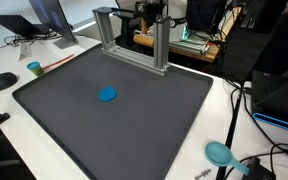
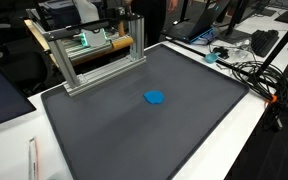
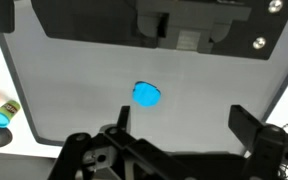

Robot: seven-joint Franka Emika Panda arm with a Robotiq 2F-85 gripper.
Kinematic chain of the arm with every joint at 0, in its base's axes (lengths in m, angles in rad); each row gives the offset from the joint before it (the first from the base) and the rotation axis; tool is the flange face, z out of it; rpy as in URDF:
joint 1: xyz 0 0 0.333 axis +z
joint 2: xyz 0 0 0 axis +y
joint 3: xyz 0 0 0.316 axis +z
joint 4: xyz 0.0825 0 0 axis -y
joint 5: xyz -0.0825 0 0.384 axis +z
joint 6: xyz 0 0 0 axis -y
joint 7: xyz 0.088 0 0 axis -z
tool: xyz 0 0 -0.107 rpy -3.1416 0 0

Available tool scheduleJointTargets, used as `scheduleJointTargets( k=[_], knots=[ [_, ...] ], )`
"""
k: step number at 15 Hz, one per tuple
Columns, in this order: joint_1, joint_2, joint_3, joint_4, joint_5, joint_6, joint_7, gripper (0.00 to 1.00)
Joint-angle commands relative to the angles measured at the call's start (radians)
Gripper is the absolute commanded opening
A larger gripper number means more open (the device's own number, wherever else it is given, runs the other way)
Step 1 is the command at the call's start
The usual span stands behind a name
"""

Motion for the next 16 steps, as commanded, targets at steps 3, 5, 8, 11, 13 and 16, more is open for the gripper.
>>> scheduleJointTargets(
  k=[3, 5, 8, 11, 13, 16],
  knots=[
    [-0.009, 0.287, 0.039, 0.256, -0.029, -0.012, 0.053, 1.00],
    [-0.002, 0.378, 0.055, 0.342, -0.041, -0.019, 0.073, 1.00],
    [-0.003, 0.498, 0.083, 0.457, -0.108, -0.017, 0.137, 1.00],
    [0.009, 0.599, 0.079, 0.564, -0.150, -0.024, 0.172, 1.00],
    [0.014, 0.657, 0.071, 0.625, -0.167, -0.027, 0.182, 1.00],
    [0.020, 0.647, 0.059, 0.598, -0.146, 0.000, 0.155, 1.00]
  ],
)
